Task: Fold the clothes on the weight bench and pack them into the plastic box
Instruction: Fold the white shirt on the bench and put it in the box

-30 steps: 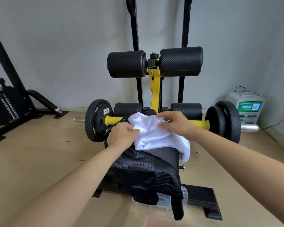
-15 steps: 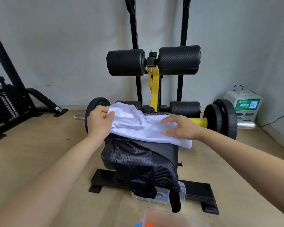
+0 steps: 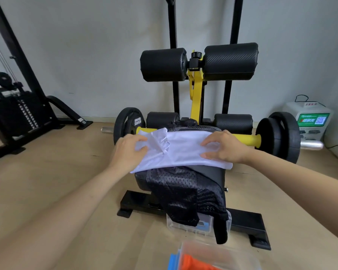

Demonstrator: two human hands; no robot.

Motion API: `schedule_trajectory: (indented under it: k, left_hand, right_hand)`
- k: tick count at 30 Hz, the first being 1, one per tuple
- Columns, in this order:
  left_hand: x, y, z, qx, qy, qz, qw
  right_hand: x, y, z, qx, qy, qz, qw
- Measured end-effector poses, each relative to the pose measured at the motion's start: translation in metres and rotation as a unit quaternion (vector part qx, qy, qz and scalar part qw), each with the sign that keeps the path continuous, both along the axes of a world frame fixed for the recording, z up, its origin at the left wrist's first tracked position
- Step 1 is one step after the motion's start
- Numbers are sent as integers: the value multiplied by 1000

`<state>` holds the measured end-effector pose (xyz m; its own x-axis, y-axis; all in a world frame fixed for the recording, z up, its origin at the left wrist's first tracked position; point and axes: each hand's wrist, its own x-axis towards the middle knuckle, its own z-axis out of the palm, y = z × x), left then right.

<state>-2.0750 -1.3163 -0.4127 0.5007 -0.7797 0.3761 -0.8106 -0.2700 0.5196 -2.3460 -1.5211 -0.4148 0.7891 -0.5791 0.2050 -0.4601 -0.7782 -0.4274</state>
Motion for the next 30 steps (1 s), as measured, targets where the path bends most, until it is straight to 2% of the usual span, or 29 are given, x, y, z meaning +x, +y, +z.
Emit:
schedule_trajectory:
  k: [2,4,7,14,17,20,23,27,30]
  left_hand:
    - [-13,-4,1,55,4,-25,998]
    - [-27,-8,-1,99,-32,-22,994]
    - [-40,-16,-2,72,-85,1,994]
    - [-34,-29,-7,24,-110,60,992]
    - [-39,-33,1,-63,-76,70,993]
    - [-51,-41,13,-152,-30,40,987]
    - [-78,-52,22,-197,-7,-10,980]
    - [-119,-71,22,-209,33,-83,974]
    - [-140,-84,17,-139,62,-144,978]
  right_hand:
    - [-3,-1,-2,4,-2,-3,1000]
    - [-5,-2,-4,6,-7,-7,1000]
    - [-9,-2,-6,24,-15,-8,1000]
    - [-23,-1,-3,81,-58,-32,995]
    - [-32,-3,-5,135,-73,-40,987]
    - [-36,-1,-5,178,-94,-30,979]
    - [-40,0,-4,219,-121,-23,968]
    - [-46,-2,-5,280,-142,-19,949]
    - [-47,0,-5,303,-145,-30,942]
